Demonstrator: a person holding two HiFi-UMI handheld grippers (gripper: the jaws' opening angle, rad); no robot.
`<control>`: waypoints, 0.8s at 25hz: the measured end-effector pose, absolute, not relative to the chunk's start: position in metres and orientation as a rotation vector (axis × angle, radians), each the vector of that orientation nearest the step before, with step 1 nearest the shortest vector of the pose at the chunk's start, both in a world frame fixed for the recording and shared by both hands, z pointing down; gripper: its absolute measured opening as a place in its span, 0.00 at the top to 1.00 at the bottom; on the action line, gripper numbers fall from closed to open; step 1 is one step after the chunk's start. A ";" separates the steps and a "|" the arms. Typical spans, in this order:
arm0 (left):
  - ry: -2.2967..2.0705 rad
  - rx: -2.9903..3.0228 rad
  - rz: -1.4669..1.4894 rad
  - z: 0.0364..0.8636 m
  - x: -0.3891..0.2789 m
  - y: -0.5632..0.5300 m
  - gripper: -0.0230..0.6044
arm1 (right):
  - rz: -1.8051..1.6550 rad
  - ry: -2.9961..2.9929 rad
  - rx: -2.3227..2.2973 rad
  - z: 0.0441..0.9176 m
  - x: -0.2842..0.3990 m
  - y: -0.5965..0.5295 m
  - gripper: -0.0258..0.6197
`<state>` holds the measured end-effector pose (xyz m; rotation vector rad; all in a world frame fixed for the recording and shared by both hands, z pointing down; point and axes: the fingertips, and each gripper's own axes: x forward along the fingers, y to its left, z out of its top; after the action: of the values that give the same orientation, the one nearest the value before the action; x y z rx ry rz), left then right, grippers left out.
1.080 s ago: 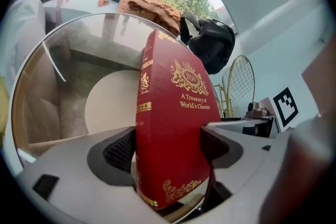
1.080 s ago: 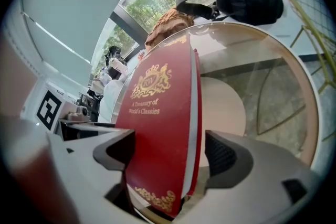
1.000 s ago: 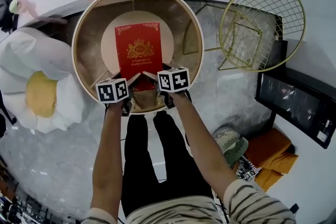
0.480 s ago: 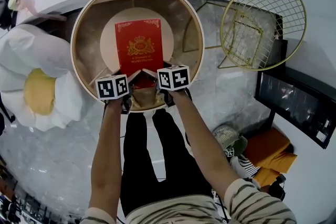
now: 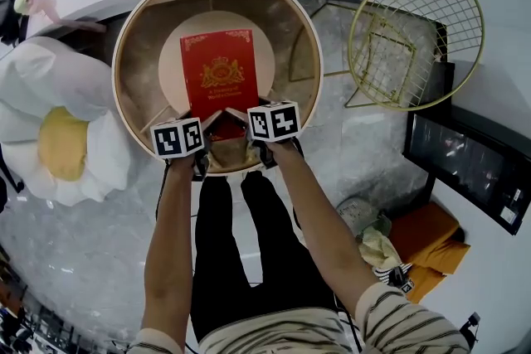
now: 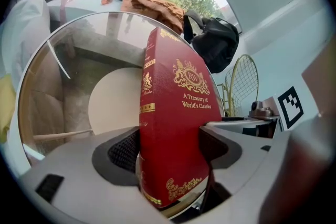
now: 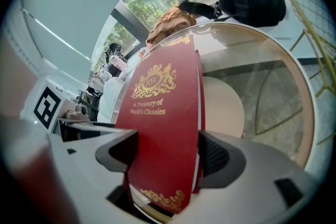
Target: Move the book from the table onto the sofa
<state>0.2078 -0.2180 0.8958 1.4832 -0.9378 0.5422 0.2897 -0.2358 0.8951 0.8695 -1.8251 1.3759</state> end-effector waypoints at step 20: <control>-1.000 1.501 0.511 0.816 0.209 -0.167 0.40 | 1.326 -1.871 0.873 0.814 0.293 -0.187 0.38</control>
<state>0.2095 -0.1671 0.8160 1.5007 -0.9998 0.5106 0.2932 -0.1874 0.8138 0.8727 -1.8712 1.3260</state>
